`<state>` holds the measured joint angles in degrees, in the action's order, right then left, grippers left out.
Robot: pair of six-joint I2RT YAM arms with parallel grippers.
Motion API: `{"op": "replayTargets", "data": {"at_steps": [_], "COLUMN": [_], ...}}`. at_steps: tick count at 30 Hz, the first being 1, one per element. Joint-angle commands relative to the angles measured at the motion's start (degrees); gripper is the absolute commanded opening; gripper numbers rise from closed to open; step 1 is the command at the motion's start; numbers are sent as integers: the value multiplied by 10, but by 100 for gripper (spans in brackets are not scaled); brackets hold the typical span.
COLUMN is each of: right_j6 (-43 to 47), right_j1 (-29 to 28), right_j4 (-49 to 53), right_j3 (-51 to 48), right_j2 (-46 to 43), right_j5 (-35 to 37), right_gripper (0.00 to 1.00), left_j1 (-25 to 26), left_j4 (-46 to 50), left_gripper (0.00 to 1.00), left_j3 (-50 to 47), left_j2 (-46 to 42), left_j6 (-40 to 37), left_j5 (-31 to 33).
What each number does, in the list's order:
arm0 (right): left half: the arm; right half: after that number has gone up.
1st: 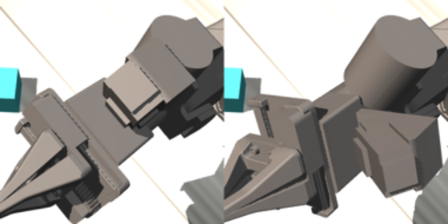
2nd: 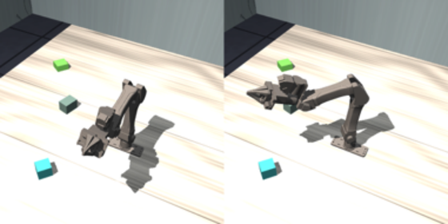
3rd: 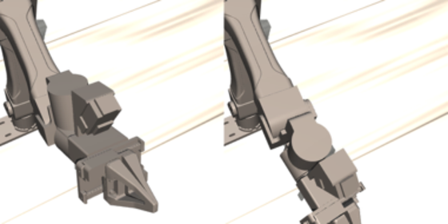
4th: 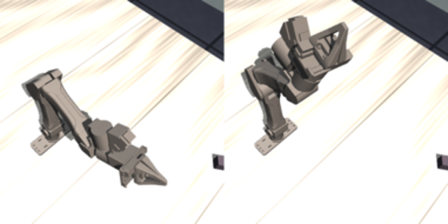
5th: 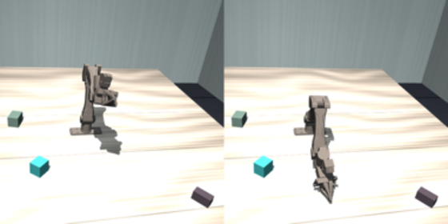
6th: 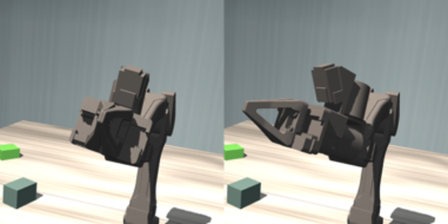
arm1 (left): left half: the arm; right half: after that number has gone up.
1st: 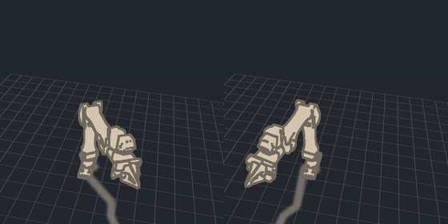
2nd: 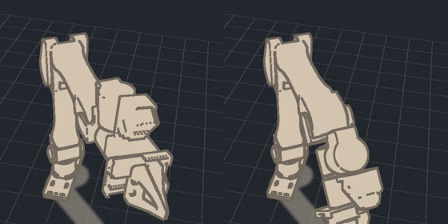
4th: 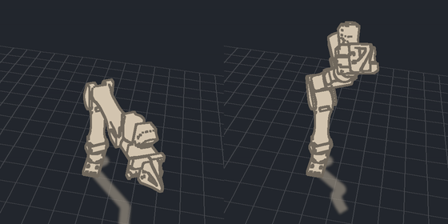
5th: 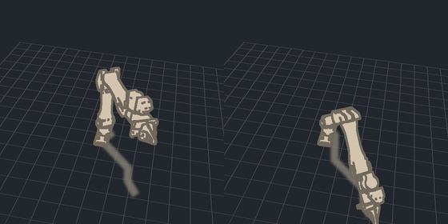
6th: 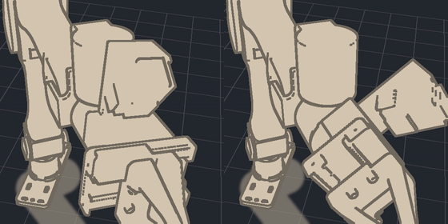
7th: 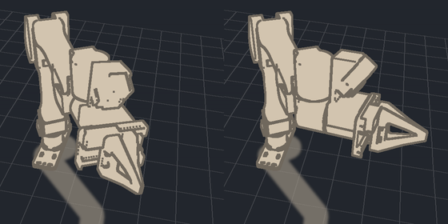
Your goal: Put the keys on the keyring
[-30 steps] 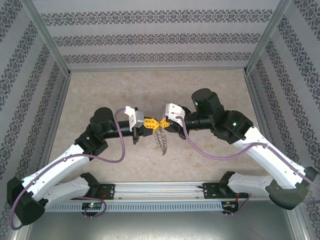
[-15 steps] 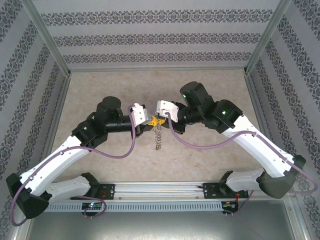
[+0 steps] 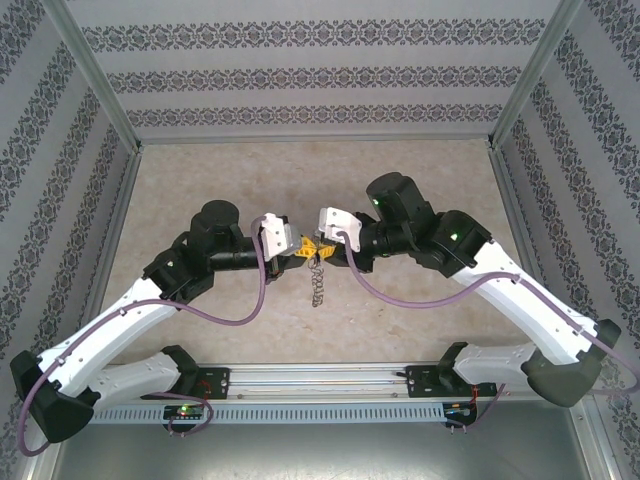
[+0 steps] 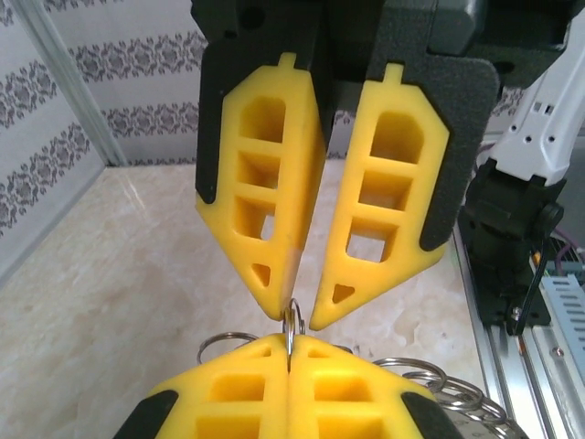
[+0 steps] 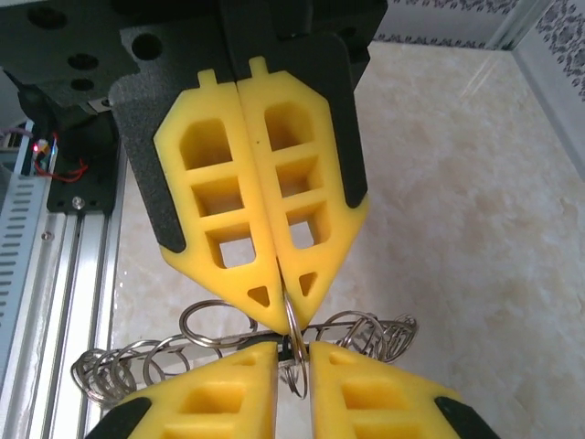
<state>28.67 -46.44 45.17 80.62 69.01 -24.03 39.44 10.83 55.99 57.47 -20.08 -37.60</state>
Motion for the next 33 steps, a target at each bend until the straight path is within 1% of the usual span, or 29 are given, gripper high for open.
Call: {"op": "replayTargets", "data": {"at_steps": [1,4,5,9,14,15,19,21,27,33], "right_j6": [-30,-36,-36,-44,-59,-60,-64,-65,-64,-61], "right_j1": [7,11,12,16,22,24,28,29,31,31], "right_j4": [-40,-46,-46,-44,-57,-58,-64,-66,-79,-79], "right_j3": [-20,-28,-30,-37,-58,-60,-66,-66,-68,-63], "right_j2": [-16,-20,-20,-24,-43,-45,-51,-51,-53,-41], "right_j5": [-32,-31,-31,-30,-34,-34,-37,-42,-58,-75], "right_gripper": [15,10,9,16,17,16,8,6,6,0], "left_j1": [9,8,8,8,7,8,7,7,7,7], "left_j4": [-76,-84,-86,-98,-100,-99,-99,-101,-104,-109], "left_gripper": [0,0,0,0,0,0,0,0,0,0], "left_j3": [-6,-7,-7,-15,-17,-16,-15,-15,-21,-25], "left_j2": [-16,-18,-18,-28,-29,-29,-29,-30,-37,-40], "left_j6": [27,31,33,40,42,42,43,46,49,52], "left_j5": [-26,-34,-36,-37,-38,-38,-39,-40,-44,-47]}}
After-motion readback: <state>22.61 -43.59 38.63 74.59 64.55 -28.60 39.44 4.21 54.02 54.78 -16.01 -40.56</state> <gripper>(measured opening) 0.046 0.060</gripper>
